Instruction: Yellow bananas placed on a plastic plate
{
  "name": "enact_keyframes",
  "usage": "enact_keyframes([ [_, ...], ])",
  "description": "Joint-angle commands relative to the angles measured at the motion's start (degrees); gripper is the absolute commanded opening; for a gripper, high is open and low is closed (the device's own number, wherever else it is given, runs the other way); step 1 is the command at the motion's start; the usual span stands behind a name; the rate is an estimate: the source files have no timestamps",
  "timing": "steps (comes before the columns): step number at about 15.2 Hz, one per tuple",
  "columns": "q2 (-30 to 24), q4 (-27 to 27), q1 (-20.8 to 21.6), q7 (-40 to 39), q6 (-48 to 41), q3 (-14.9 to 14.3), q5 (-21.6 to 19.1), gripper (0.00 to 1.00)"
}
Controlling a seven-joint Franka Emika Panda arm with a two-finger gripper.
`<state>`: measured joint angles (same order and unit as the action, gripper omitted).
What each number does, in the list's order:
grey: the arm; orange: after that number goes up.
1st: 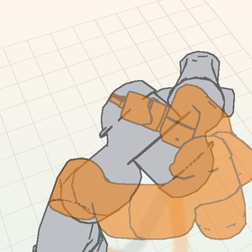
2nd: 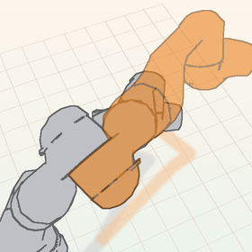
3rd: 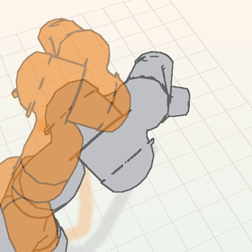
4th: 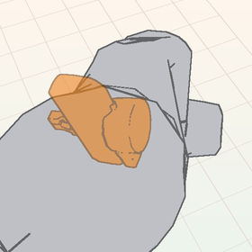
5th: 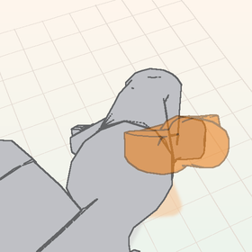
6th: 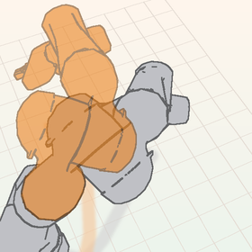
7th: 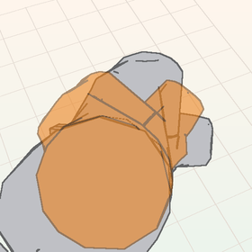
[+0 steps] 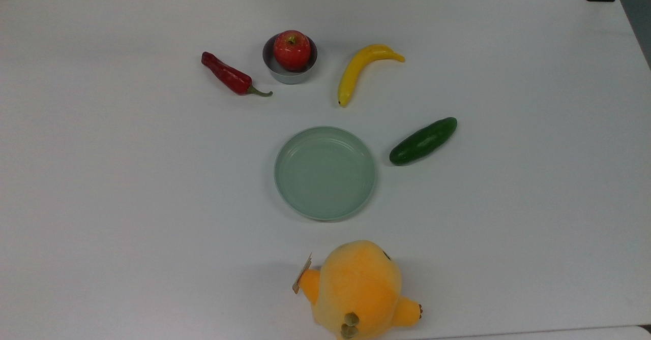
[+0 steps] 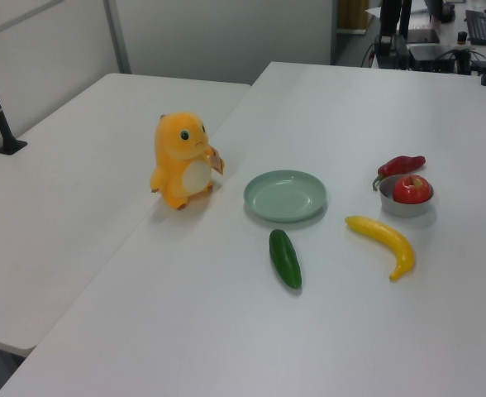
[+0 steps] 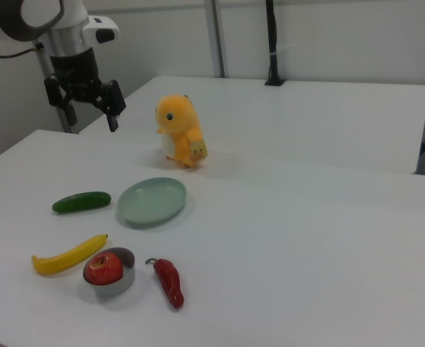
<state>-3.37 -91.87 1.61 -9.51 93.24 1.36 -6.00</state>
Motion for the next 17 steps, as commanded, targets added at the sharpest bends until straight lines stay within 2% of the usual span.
enact_keyframes([
  [1, -0.1, -0.1, -0.1, -0.9, 0.4, 0.0, 0.5, 1.00],
  [15, -0.2, -1.0, 0.1, -1.8, 0.0, 0.0, 0.5, 1.00],
  [17, -0.1, -3.0, 0.3, -2.6, 0.5, 0.0, 0.5, 1.00],
])
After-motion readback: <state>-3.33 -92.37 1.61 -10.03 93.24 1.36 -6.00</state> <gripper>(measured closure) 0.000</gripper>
